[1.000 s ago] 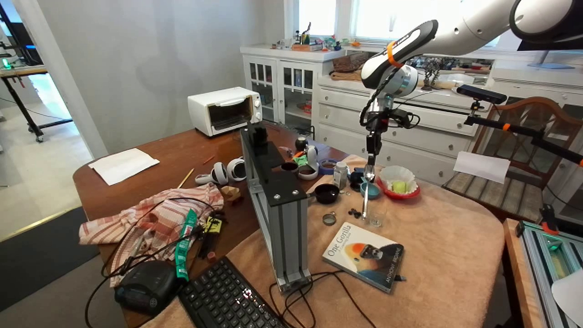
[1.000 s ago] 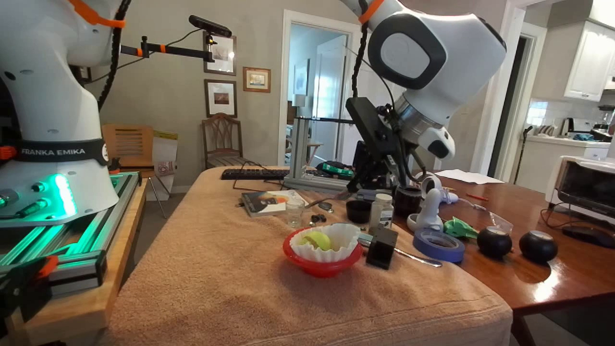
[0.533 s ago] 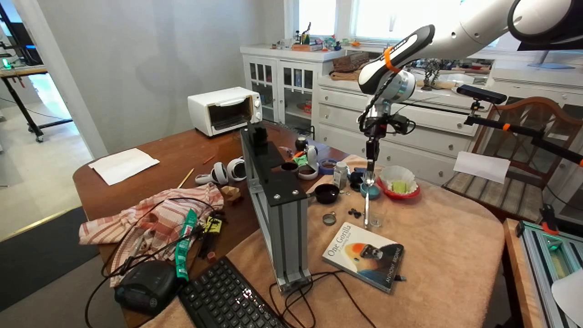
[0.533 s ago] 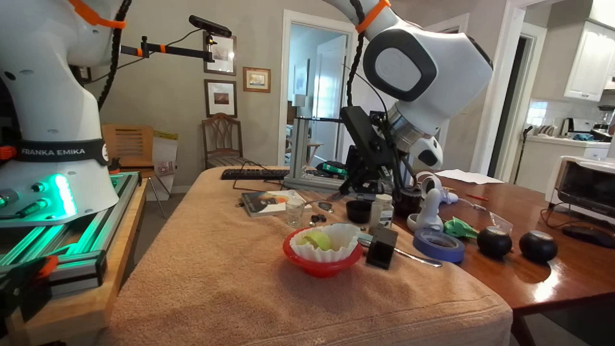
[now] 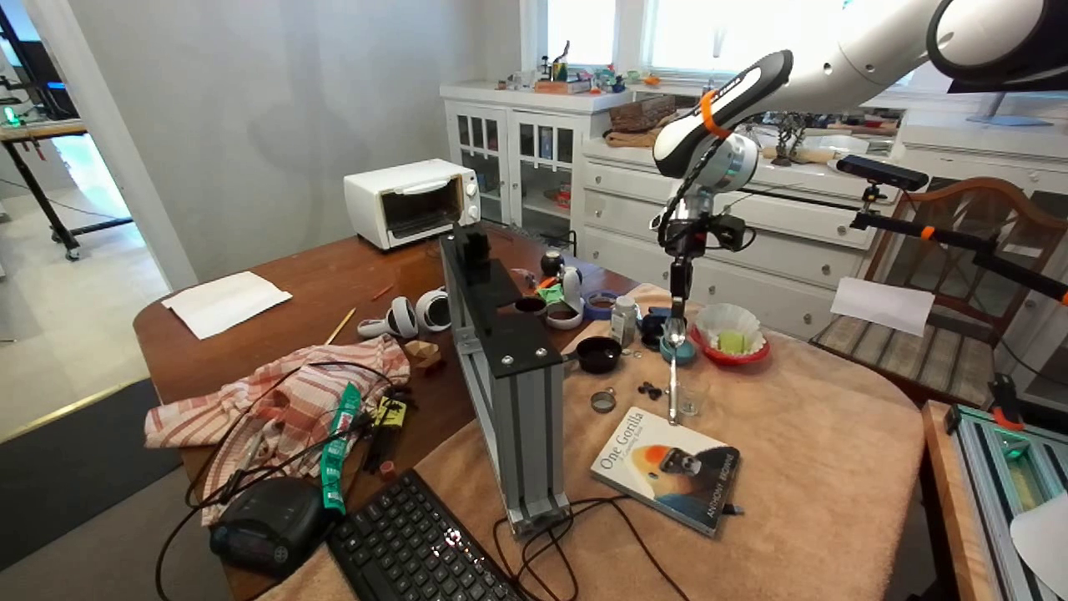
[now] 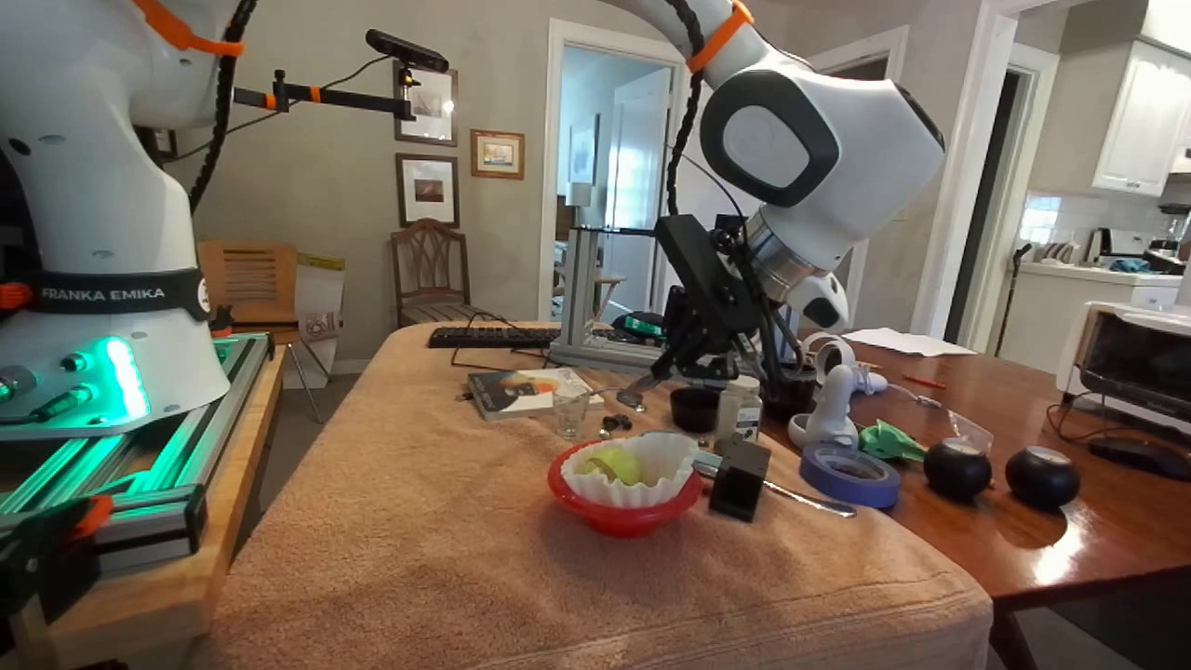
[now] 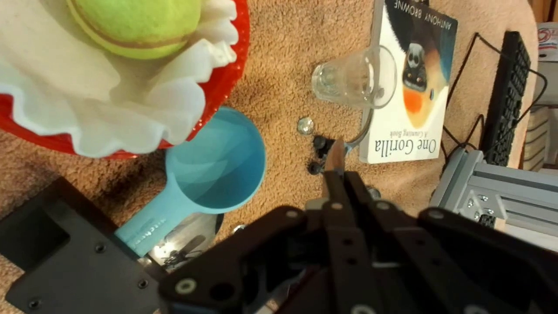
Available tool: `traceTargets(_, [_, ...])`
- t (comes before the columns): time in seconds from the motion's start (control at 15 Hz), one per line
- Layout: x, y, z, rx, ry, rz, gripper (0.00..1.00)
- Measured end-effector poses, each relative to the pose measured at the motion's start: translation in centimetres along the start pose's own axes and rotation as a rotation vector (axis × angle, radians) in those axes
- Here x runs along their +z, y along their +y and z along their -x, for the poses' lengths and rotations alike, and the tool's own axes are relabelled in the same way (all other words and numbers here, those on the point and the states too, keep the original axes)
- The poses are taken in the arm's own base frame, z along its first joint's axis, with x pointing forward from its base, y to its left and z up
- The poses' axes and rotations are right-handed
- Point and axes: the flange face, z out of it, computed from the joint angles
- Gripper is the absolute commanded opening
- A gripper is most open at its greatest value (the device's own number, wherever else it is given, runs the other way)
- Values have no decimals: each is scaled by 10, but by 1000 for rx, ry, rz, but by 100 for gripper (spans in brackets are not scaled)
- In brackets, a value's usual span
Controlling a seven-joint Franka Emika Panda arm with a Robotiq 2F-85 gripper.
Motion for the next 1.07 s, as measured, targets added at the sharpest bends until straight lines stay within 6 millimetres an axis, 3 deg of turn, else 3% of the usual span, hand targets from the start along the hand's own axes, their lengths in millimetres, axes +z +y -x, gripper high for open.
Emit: traceTargets(1.07, [-12,-1,-22,-30,25,35,1])
